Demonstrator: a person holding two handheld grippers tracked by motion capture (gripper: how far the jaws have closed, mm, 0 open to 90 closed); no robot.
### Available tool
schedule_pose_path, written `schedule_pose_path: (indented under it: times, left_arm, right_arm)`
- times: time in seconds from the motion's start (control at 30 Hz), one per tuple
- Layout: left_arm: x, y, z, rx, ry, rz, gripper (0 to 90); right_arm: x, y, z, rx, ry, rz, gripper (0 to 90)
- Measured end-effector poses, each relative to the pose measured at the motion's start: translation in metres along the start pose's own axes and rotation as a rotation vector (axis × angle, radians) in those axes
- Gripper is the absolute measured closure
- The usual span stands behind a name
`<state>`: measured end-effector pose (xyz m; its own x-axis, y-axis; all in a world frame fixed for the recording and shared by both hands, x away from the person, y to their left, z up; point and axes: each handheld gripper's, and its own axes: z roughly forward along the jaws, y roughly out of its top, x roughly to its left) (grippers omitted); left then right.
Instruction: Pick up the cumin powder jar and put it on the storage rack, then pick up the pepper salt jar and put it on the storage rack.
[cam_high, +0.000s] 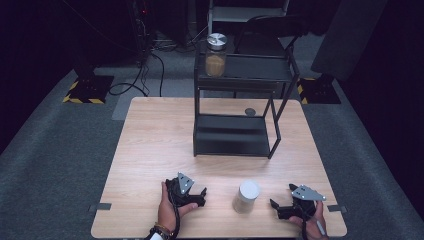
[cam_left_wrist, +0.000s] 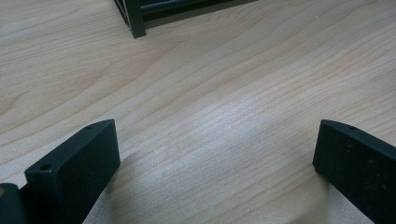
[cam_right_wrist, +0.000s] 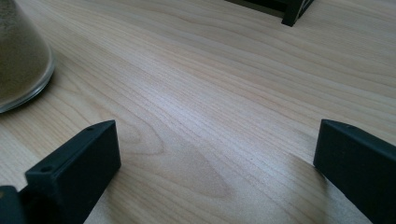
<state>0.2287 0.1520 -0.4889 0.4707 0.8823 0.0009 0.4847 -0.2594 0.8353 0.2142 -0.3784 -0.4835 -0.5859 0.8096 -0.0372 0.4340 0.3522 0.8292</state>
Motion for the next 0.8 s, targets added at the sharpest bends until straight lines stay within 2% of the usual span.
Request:
schedule_pose_path:
  times: [0.8]
  left_arm:
    - [-0.0001, 0.0003, 0.0006, 0.000, -0.001, 0.000, 0.3]
  right_arm:
    - [0.0009, -0.0002, -0.0001, -0.001, -0.004, -0.003, 0.2]
